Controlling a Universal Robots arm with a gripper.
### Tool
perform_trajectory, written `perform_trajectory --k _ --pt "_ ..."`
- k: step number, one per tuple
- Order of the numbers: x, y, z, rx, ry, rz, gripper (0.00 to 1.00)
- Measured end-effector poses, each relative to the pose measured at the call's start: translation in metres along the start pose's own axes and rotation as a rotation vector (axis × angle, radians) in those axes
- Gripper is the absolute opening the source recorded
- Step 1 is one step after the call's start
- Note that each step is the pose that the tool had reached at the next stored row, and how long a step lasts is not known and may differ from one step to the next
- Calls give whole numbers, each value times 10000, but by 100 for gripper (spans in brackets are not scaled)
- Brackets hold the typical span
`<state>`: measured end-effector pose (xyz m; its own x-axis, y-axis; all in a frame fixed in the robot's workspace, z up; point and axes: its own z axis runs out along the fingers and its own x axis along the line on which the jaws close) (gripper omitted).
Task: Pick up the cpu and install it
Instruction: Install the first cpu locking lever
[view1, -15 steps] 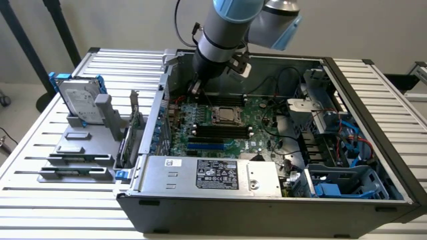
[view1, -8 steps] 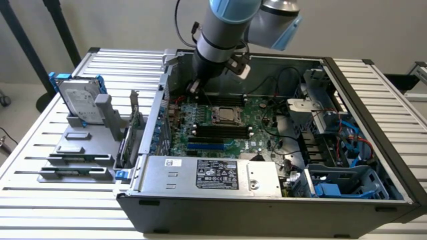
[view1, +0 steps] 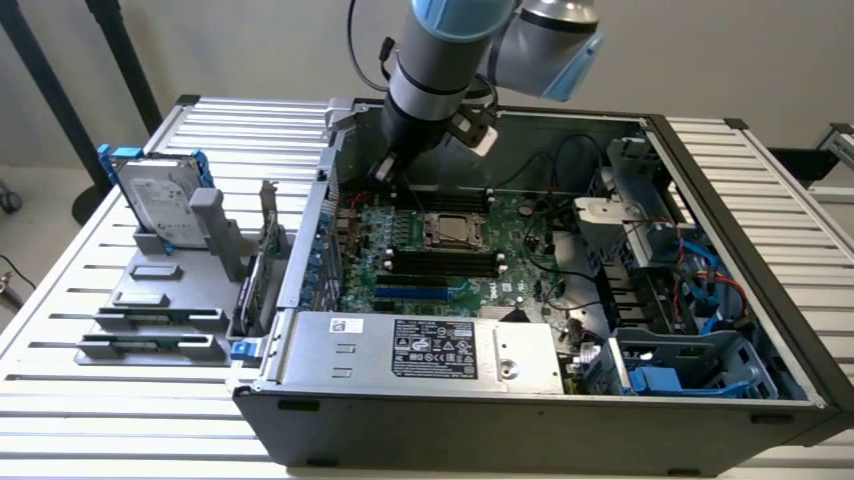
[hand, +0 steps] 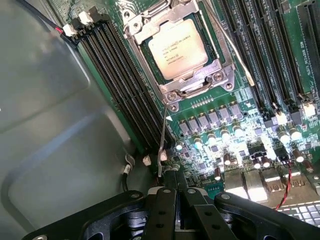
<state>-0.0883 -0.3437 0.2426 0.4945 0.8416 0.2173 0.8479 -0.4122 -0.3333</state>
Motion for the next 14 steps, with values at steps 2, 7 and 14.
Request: perform_trajectory --k 2,7,14 --pt "0 -2 -2 -42 61 176 11" --pt "0 -2 -2 -163 228 629 11" --pt "7 -13 -30 -386 415 1010 11"
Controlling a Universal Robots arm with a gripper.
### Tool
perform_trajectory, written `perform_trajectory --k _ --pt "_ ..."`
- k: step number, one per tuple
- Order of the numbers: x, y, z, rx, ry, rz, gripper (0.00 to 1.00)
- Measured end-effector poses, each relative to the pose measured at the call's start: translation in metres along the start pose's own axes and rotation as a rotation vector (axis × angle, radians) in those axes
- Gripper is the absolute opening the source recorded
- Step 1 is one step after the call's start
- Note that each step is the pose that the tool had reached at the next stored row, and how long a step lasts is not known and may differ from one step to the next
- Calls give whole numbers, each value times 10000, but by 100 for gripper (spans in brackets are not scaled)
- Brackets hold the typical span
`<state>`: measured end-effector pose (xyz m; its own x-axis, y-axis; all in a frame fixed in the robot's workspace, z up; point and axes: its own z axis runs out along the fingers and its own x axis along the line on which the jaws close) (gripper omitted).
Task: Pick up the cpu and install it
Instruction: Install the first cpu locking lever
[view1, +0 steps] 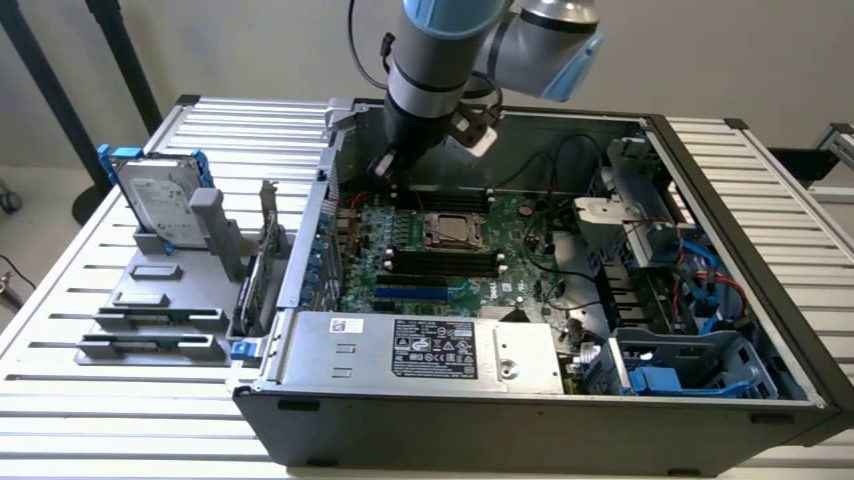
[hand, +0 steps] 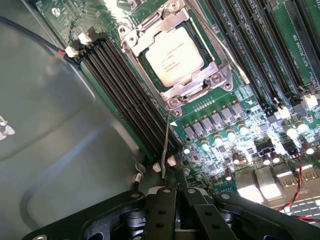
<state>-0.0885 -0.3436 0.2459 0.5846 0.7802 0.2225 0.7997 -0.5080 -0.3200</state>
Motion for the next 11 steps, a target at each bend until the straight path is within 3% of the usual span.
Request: perform_trajectory --k 2,4,6,8,9,11 --pt "2 -3 -8 -96 14 51 11" --pt "3 -4 -10 -246 -7 76 11" --pt "3 -4 -11 -451 -41 80 11" --pt "3 -5 -12 -697 -25 52 11" --pt "3 -5 -12 -780 -14 58 11" --pt "-2 -12 -9 -846 10 99 11"
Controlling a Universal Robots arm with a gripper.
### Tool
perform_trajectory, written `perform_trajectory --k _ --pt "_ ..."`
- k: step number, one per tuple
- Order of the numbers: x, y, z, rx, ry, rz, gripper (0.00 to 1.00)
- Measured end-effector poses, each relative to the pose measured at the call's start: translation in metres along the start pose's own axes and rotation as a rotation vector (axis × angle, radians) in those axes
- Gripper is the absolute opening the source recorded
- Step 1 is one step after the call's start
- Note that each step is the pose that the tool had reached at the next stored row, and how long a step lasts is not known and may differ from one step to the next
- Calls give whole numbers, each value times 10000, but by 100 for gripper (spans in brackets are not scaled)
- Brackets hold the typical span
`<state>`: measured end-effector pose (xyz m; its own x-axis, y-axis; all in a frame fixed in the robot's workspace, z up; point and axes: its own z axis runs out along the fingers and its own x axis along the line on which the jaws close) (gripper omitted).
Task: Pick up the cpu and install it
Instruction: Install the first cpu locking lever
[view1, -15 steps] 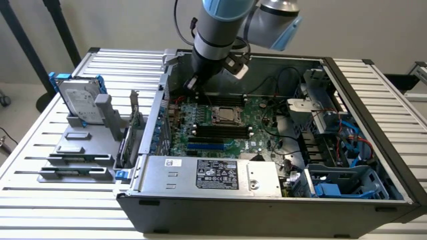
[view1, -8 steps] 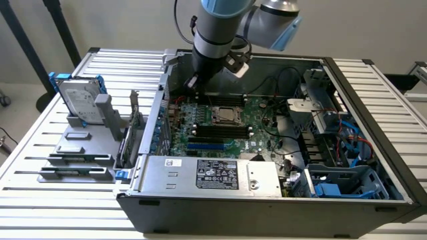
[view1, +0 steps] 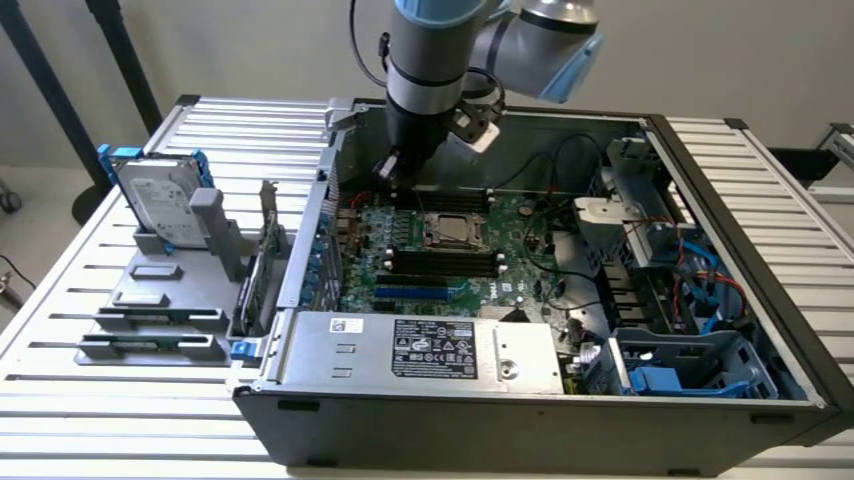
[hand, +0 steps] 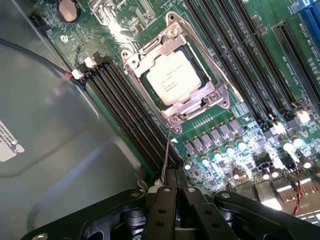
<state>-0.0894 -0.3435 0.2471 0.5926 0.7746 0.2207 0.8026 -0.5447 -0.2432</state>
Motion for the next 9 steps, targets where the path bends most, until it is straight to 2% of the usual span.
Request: perform_trajectory --k 9 --pt "-68 -93 7 -57 53 227 11"
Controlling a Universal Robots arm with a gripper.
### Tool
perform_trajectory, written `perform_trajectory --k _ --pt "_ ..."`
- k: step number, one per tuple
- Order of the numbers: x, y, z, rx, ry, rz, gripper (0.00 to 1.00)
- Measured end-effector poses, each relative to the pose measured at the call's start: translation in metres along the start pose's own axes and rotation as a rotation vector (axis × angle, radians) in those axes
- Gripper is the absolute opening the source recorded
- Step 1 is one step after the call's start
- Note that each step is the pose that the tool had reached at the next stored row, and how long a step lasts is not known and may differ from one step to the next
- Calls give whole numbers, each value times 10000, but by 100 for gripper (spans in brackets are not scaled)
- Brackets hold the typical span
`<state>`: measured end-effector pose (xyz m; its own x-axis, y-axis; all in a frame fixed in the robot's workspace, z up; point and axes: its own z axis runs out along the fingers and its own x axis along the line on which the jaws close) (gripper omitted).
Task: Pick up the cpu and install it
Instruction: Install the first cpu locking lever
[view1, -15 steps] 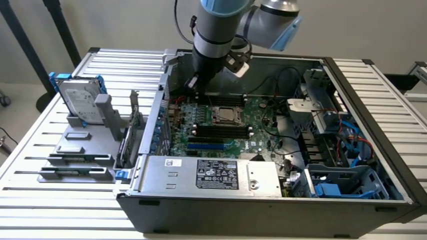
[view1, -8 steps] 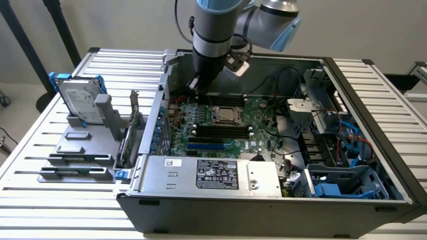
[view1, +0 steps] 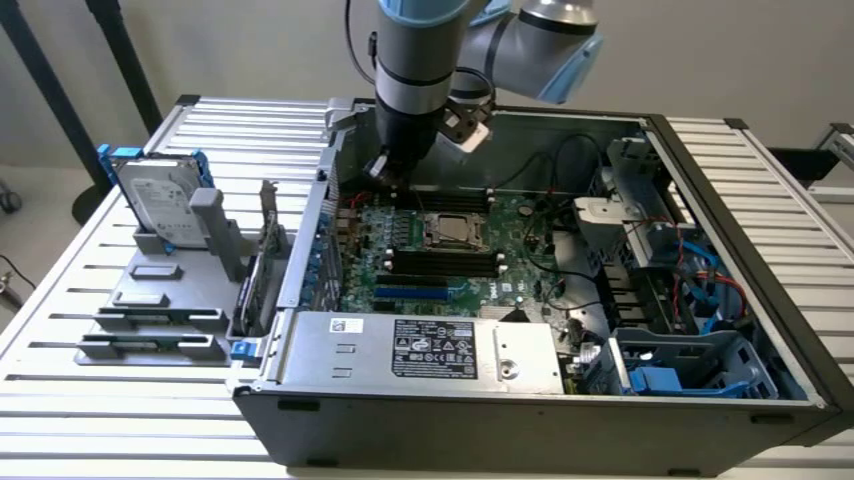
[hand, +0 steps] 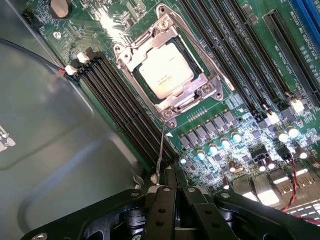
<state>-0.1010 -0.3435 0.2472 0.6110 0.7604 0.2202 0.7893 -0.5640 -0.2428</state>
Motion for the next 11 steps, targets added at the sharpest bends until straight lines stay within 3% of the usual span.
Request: perform_trajectory --k 11 --pt "50 -68 29 -52 48 114 11"
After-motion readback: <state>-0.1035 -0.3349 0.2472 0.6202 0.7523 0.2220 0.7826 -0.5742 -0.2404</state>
